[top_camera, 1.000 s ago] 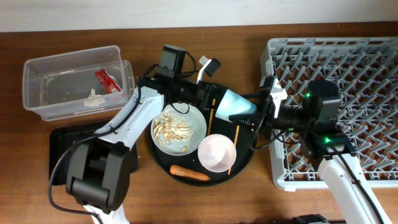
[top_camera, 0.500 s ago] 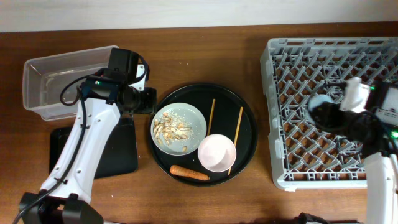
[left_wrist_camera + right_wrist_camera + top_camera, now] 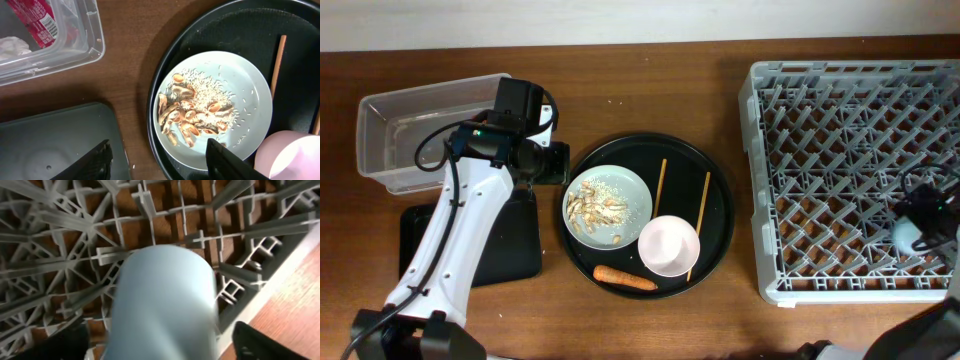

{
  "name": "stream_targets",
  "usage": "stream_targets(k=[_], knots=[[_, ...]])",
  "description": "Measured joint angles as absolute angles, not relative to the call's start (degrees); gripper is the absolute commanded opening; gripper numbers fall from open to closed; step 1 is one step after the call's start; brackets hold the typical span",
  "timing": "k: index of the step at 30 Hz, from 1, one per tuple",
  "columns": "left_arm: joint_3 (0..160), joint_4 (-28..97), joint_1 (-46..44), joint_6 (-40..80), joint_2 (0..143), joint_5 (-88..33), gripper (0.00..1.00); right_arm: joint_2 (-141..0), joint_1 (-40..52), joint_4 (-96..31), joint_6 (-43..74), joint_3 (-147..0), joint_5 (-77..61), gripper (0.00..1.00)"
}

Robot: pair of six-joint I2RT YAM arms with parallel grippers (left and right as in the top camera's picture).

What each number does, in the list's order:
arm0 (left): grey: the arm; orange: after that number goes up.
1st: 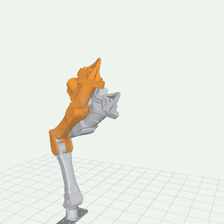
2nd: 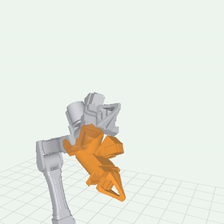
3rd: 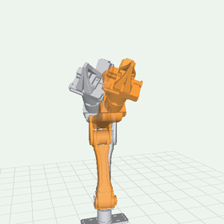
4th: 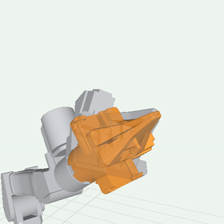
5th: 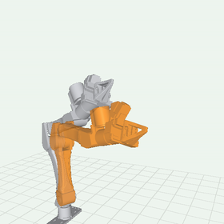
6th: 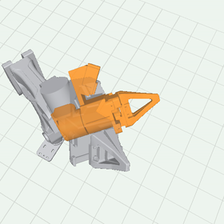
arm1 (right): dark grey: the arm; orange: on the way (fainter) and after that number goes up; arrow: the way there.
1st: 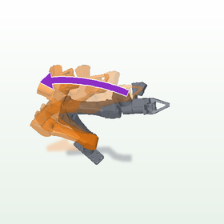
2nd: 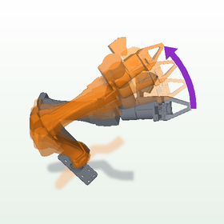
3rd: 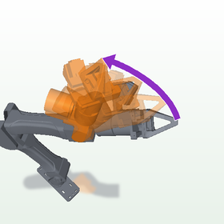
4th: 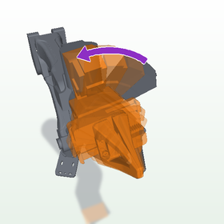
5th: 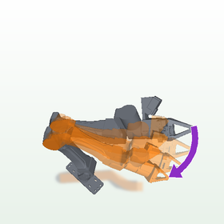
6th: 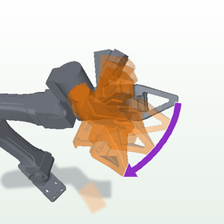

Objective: Sort waste into correct bins and load items into the dishwasher rack
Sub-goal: 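Place the light-blue cup upside down in the dish rack with the right gripper, then grasp the white bowl with the right gripper and set it in the rack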

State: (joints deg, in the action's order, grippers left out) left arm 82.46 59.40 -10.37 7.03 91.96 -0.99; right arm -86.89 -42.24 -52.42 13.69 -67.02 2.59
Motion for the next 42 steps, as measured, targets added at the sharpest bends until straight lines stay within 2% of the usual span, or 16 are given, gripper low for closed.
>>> stream_targets(k=[5,9,13,18,19,22,26,29,31,32,33,34,35,39,42], knots=[[82.5,60.7,-10.4,6.8,92.0,-1.0,0.64,-88.4,-42.2,-53.3,13.2,-68.6,-8.1,0.98],[82.5,61.6,-10.4,6.8,92.0,-1.0,0.65,-87.1,-40.6,-59.8,10.6,-78.4,-15.6,0.99],[82.5,62.0,-10.3,7.5,92.0,-1.0,0.71,-81.6,-24.1,-66.0,3.2,-84.3,-18.9,1.0],[82.5,63.8,-8.3,10.3,92.0,-0.6,0.73,-86.6,6.8,-67.8,-2.3,-84.3,-19.7,0.77],[82.5,63.9,-8.3,10.3,92.0,-0.6,0.73,-87.8,9.3,-68.0,-2.2,-84.3,-19.2,0.71],[82.5,64.0,-8.3,10.5,92.0,-0.6,0.73,-96.4,17.8,-68.6,-1.1,-84.4,-16.8,0.69],[82.5,64.1,-8.3,10.5,92.0,-0.6,0.73,-108.6,21.0,-69.4,0.4,-83.9,-14.8,0.63],[82.5,64.0,-8.3,10.5,92.0,-0.6,0.73,-111.1,21.8,-66.7,0.6,-79.5,-14.7,0.58],[82.5,63.9,-8.3,10.5,92.0,-0.6,0.73,-111.1,21.8,-65.1,0.6,-76.7,-15.7,0.4],[82.5,63.9,-8.3,10.5,92.0,-0.6,0.73,-111.1,21.8,-64.8,0.5,-75.8,-16.1,0.27],[82.5,63.9,-8.3,10.5,92.0,-0.6,0.73,-111.1,21.8,-63.9,0.4,-75.0,-16.4,0.19],[82.5,63.9,-8.3,10.5,92.0,-0.6,0.73,-111.1,21.9,-63.7,0.5,-74.7,-16.6,0.07],[82.5,63.9,-8.3,10.5,92.0,-0.6,0.73,-111.1,22.0,-62.8,0.5,-74.7,-17.1,0.04],[82.5,63.9,-8.3,10.5,92.0,-0.6,0.73,-110.7,22.2,-63.2,0.6,-75.7,-17.3,0.04],[82.5,64.1,-8.3,10.5,92.0,-0.6,0.73,-105.4,19.6,-65.8,0.6,-85.6,-12.6,0.04]])
